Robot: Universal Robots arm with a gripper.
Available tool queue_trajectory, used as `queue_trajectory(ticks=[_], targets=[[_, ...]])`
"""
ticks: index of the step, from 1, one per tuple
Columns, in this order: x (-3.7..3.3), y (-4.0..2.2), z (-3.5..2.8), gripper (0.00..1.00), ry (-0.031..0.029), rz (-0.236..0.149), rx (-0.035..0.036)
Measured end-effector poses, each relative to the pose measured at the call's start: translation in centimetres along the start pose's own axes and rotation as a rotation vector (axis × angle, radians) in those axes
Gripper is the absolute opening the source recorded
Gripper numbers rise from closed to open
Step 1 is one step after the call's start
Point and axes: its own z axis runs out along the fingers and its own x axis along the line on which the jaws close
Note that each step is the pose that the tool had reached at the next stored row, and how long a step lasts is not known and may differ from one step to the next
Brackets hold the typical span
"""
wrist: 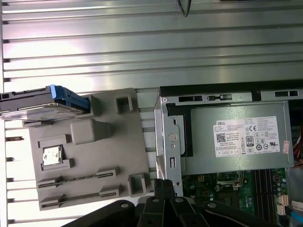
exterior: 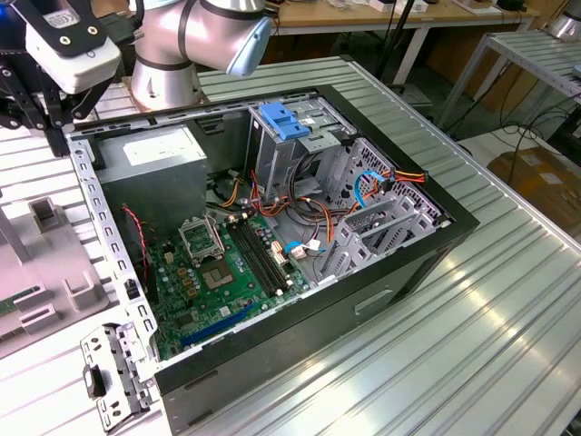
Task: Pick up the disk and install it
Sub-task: 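Reach for the disk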
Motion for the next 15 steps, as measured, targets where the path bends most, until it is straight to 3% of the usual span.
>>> queue_trajectory(ticks=[15], targets=[[1.01,-0.07,-0.02,0.11,0.0000,0.000,0.0000]])
